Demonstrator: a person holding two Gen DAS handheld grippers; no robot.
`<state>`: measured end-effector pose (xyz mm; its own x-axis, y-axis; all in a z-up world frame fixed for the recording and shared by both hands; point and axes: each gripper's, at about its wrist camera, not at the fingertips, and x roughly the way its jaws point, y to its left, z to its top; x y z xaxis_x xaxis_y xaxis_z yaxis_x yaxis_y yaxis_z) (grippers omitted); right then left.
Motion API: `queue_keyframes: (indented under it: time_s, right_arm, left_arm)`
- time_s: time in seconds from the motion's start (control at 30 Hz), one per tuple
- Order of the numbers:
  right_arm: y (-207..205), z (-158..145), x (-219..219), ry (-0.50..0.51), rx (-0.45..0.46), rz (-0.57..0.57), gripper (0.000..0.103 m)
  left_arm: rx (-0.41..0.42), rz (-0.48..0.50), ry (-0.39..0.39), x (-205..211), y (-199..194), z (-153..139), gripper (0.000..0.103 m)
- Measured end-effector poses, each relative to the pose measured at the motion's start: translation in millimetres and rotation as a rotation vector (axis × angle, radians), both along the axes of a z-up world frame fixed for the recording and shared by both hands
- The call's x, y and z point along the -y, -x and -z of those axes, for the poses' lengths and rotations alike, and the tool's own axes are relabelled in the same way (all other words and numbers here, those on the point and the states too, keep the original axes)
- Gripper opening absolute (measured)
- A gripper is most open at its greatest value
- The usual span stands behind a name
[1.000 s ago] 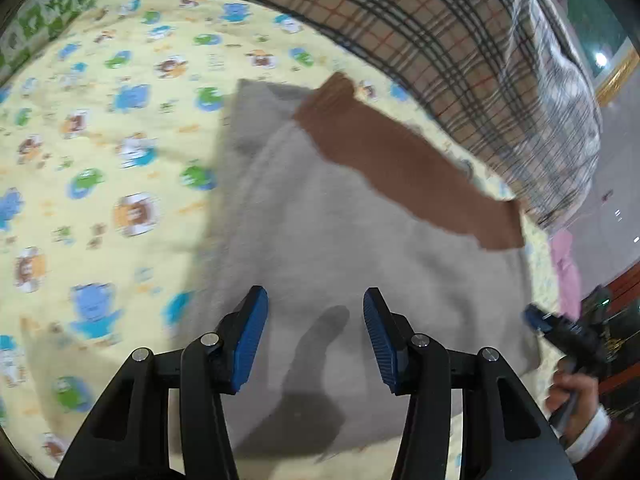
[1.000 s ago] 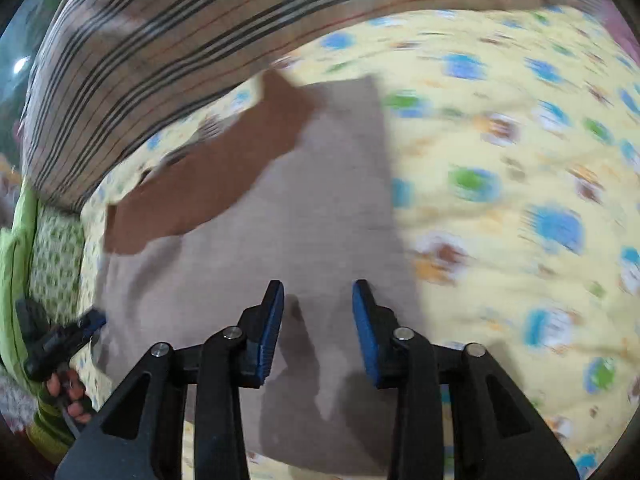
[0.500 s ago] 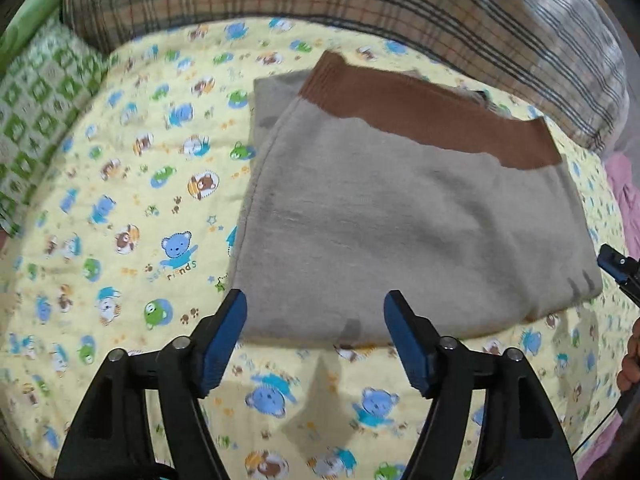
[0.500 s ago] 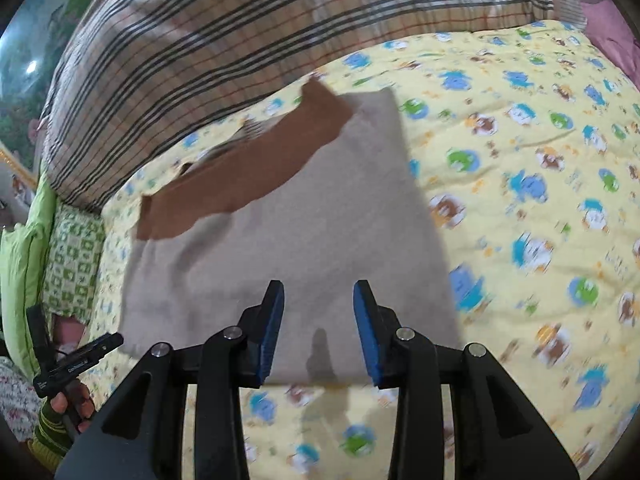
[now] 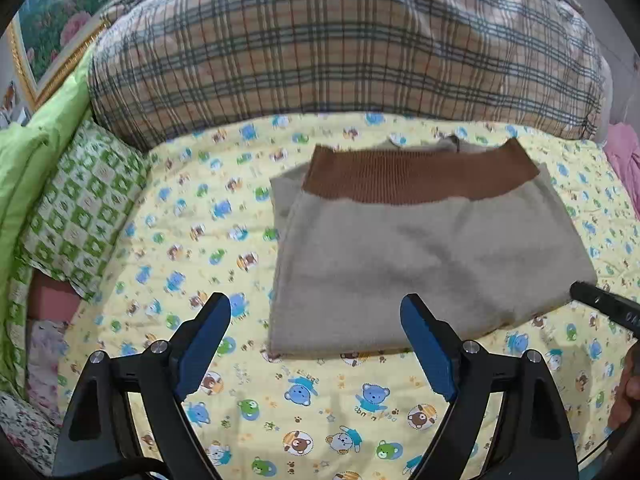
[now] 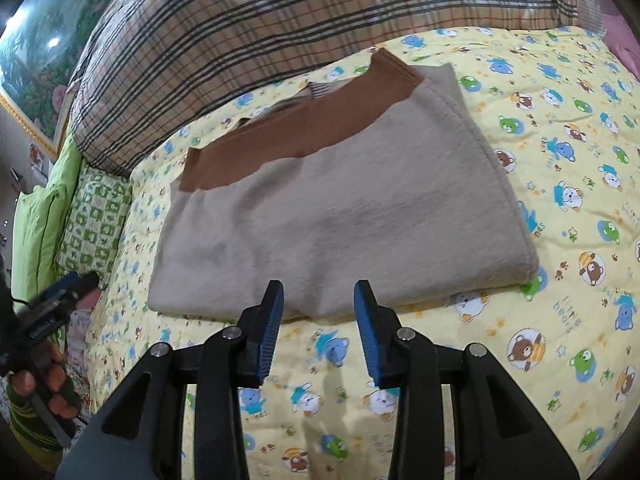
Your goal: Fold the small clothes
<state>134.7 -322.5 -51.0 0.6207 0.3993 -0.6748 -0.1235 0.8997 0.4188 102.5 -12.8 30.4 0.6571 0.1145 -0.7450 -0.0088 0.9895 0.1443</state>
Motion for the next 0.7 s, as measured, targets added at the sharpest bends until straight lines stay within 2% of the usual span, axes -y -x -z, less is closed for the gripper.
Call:
queue_keyframes:
  time_s: [0.2, 0.37, 0.47, 0.7]
  right_arm:
    - [5.7, -5.4, -9.1, 0.0, 0.015, -0.011, 0.038]
    - [1.9, -5.9, -12.5, 0.004, 0.007, -0.027, 0.038]
    - [-0.8, -6.2, -12.8, 0.004, 0.006, -0.031, 0.038]
    - [-8.7, 0.4, -15.0, 0.008, -0.015, -0.047, 0.039]
  left_arm:
    - [0.026, -0.018, 0.011, -0.6, 1.0, -24.8, 0.089]
    - [0.017, -0.035, 0.049, -3.7, -1.6, -29.9, 0.09]
    - [-0.018, -0.05, 0.094, -7.0, -6.6, -22.6, 0.09]
    - [-0.088, -0.095, 0.125, -13.2, -17.7, 8.9, 0.09]
